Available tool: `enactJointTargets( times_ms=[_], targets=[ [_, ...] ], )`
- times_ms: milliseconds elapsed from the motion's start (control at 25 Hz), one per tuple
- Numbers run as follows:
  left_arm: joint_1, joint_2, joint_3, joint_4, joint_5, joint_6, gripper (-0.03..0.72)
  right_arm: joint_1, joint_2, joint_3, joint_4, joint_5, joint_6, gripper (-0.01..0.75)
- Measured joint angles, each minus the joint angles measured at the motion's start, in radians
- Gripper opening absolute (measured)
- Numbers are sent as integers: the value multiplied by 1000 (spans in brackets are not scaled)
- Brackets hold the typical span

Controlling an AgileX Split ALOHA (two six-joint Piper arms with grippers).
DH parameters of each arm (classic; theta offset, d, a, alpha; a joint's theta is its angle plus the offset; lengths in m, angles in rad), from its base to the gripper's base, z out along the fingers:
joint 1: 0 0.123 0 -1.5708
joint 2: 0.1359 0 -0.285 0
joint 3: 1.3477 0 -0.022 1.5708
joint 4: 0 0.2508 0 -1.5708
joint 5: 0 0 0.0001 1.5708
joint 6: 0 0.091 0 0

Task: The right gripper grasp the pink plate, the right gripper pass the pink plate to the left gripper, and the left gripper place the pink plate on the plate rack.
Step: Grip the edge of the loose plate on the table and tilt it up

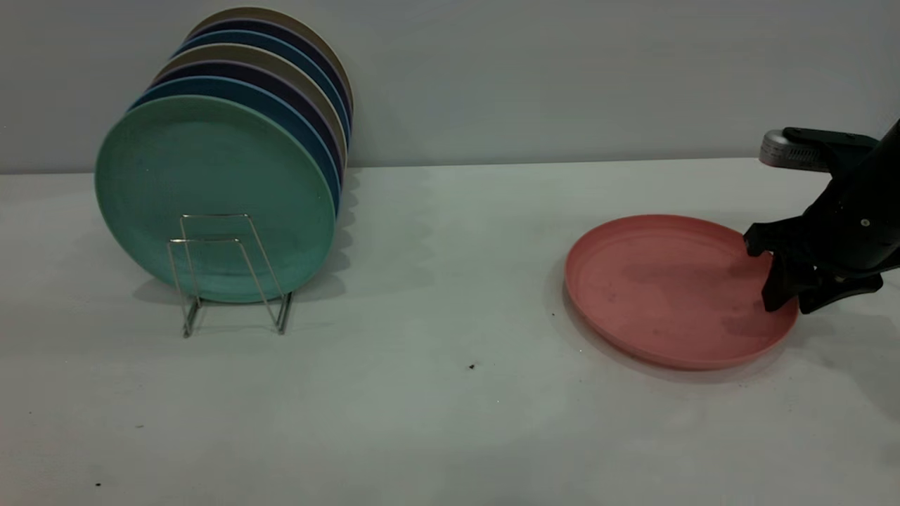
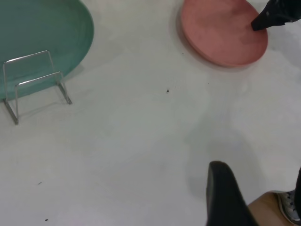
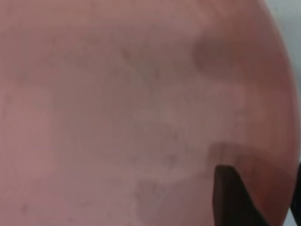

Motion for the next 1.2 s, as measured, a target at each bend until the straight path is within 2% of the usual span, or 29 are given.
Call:
enactJointTargets(
  times_ms=[160,480,640,920,1200],
  targets=[
    [0,0,0,0,15,0,394,0,13,0,0,12,0,267],
    [0,0,0,0,22,0,394,0,12,-5,28,18,1,49],
    [0,0,0,0,25,0,394,0,-23,-4,22,77,-17,29],
    [0,0,0,0,29,-1,394,0,-208,-1,34,274,-90,16],
    [0,0,0,0,45,-20,394,0,-378,-1,297,496,-293,15]
  ],
)
